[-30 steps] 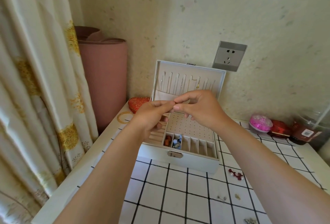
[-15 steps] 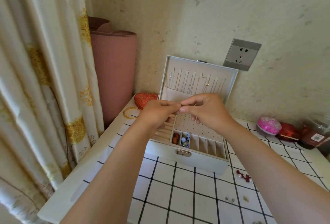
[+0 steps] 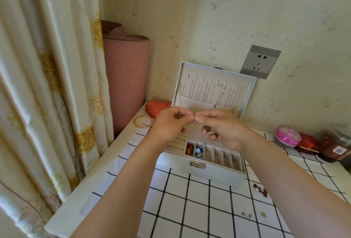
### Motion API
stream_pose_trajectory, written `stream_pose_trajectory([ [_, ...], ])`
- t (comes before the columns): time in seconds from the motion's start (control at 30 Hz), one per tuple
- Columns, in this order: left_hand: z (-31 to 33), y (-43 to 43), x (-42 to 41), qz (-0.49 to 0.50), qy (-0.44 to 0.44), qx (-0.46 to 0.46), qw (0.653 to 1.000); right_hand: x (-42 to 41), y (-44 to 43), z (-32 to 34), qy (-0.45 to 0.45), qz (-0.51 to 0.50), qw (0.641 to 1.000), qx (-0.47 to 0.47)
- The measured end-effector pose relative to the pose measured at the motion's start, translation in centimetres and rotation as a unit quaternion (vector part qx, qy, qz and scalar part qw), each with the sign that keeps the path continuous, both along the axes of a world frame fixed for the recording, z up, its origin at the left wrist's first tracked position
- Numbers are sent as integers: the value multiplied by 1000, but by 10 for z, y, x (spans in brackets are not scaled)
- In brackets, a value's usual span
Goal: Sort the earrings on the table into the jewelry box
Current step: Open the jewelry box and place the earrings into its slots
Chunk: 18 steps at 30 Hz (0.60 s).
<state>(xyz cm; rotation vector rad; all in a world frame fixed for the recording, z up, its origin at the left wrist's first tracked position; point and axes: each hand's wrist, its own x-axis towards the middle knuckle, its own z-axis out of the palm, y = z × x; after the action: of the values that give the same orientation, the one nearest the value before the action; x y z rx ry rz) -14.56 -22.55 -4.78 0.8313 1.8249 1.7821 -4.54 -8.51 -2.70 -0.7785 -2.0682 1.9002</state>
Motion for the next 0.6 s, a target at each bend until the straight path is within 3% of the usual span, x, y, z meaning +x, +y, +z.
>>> stream_pose_trajectory([
  [0.27, -2, 1, 1, 39, -20, -3, 999, 3, 2, 0, -24, 15, 998, 54],
  [0.33, -4, 2, -1, 67, -7, -16, 998, 3, 6, -2, -32, 11, 989, 145],
  [0.43, -6, 1, -5, 116, 26, -26, 993, 0, 11, -15, -35, 10, 932, 360],
  [0.6, -6, 0, -4, 99, 13, -16, 995, 1, 5, -28, -19, 35, 873, 487],
])
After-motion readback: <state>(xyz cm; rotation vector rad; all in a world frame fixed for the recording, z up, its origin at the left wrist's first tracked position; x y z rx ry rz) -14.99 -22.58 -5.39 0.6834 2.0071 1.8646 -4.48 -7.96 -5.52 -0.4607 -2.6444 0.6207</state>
